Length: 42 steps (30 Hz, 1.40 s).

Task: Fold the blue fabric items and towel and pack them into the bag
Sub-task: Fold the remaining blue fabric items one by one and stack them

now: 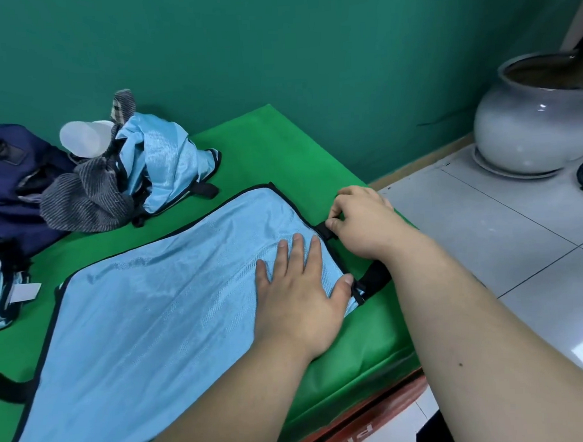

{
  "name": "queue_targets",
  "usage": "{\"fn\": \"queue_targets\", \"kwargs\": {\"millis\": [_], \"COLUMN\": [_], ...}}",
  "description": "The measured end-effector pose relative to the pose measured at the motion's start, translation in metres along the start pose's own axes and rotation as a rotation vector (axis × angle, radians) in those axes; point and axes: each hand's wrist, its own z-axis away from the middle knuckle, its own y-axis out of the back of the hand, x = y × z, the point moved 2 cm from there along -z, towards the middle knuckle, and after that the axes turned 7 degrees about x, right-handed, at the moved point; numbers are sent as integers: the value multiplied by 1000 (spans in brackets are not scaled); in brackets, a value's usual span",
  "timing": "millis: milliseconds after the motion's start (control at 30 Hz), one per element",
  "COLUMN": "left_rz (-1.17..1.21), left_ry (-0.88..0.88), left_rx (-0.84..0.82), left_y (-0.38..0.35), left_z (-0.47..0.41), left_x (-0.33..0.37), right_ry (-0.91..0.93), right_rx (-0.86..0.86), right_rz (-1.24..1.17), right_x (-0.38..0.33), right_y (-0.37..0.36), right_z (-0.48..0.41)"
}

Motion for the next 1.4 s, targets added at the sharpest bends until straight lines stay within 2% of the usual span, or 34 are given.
{"fn": "queue_targets", "kwargs": {"millis": [233,467,633,700,833,933,1067,1233,1400], "left_rz": [10,7,99,252,618,786,713,522,200], "left_ry": [3,5,19,25,39,58,5,28,39], "left_rx": [-35,-141,-234,-173,108,204,226,261,376], "left_y": [3,7,17,24,44,60,69,72,77], "left_z": [-1,-4,-9,-6,13,42,102,176,231], "left_x": [1,0,-1,-5,-19,-29,-59,-134,-218], "right_ry": [15,-79,-42,-7,103,190,258,324,350], "right_rx": [19,70,166,235,310,309,227,119,113], "right_rz": [-27,-235,-368,-413,-358,-308,-245,-169,-36], "right_x": [-1,1,9,5,-5,-15,-33,-53,-65], "right_y": [0,13,18,23,22,16,7,-2,-7], "right_z": [1,19,49,65,99,121,149,175,189]}}
